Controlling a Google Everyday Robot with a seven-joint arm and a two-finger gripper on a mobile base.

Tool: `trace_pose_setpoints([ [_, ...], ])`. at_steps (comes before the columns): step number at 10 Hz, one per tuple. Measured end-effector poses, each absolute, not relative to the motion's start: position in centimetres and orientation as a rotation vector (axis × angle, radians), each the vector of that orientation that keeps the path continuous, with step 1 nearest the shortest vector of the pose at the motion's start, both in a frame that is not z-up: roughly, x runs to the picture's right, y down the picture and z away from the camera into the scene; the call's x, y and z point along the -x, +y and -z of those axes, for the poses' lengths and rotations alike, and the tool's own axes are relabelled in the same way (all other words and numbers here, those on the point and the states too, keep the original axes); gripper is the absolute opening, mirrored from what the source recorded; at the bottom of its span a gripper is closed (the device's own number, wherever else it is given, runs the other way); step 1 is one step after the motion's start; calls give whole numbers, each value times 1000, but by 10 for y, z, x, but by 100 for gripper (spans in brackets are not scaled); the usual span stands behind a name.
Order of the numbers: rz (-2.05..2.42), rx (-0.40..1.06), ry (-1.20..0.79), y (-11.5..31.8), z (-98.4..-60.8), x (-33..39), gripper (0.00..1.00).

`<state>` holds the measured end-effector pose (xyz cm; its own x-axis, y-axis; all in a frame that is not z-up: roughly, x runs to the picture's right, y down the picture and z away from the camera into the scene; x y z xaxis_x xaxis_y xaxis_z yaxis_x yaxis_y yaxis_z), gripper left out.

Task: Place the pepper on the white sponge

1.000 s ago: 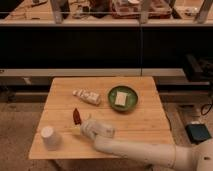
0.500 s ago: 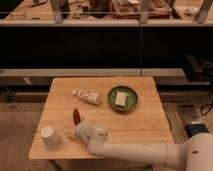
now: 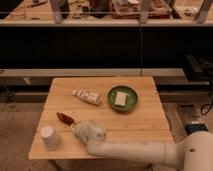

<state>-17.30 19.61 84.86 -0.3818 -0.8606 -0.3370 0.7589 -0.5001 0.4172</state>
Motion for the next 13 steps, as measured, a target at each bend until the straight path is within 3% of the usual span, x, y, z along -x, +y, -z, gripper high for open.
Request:
trace_pose_setpoints([
  [4, 2025, -629, -213, 190, -844, 173, 8],
  [8, 2012, -663, -213, 176, -815, 157, 8],
  [13, 1944, -525, -235, 201, -821, 52, 8],
])
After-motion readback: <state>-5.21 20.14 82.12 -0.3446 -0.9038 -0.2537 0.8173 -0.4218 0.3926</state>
